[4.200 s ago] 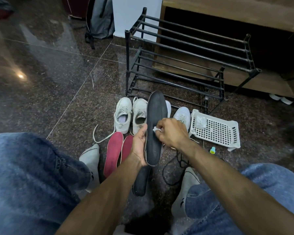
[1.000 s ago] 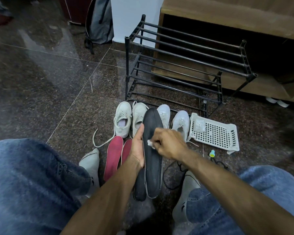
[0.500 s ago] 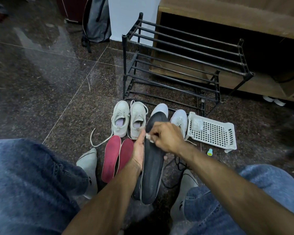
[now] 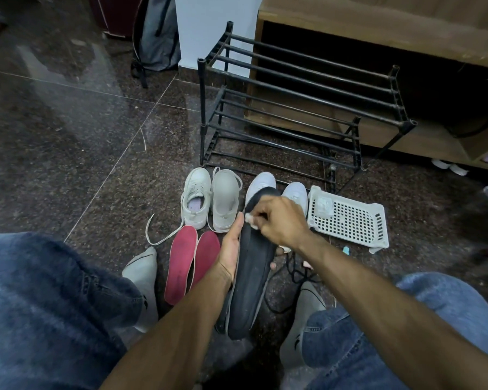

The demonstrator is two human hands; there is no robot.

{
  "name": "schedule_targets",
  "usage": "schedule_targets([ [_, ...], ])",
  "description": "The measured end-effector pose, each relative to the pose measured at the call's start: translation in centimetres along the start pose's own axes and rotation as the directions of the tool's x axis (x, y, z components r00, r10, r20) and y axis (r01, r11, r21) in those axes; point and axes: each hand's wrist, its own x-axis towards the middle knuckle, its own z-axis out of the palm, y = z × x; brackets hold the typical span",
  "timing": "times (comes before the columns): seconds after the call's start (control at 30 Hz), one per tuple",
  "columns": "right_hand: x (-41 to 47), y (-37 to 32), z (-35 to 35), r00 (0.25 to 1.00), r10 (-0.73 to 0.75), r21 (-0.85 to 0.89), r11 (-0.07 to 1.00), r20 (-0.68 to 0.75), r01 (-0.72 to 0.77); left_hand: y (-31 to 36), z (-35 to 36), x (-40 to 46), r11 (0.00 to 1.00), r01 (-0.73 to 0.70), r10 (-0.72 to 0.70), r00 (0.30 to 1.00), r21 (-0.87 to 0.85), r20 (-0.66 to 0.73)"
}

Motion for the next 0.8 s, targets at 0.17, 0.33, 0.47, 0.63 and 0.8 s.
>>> schedule_targets([
  [0.17,2.3,2.2,-0.6,0.956,0.259,0.029,0.966,-0.142,-0.257,0.1,-1.0,0.0,0.999,0.047,-0.047,0.993,0.003,0.11],
  [0.33,-0.8,0.8,0.2,0.995,0.084,0.151,0.984,0.06,-0.093,1.1,-0.8,0.2,0.999,-0.037,0.038,0.999,-0.036,0.025],
  [0.47,-2.1,0.6,0.4,0.977,-0.096,0.011,0.995,0.19,0.096,0.8,-0.8,0.1,0.996,-0.063,0.063,0.998,-0.067,-0.003],
  [0.63,0.4,1.8,-0.3,0.974,0.187,0.007,0.982,-0.124,-0.188,0.4,-0.7,-0.1,1.0,-0.006,0.007,0.998,-0.027,0.062],
  [0.8,-2.4,-1.1,1.1,0.995,-0.068,0.153,0.987,0.074,0.056,1.3,-0.7,0.3,0.993,-0.109,0.105,0.99,-0.037,-0.092],
])
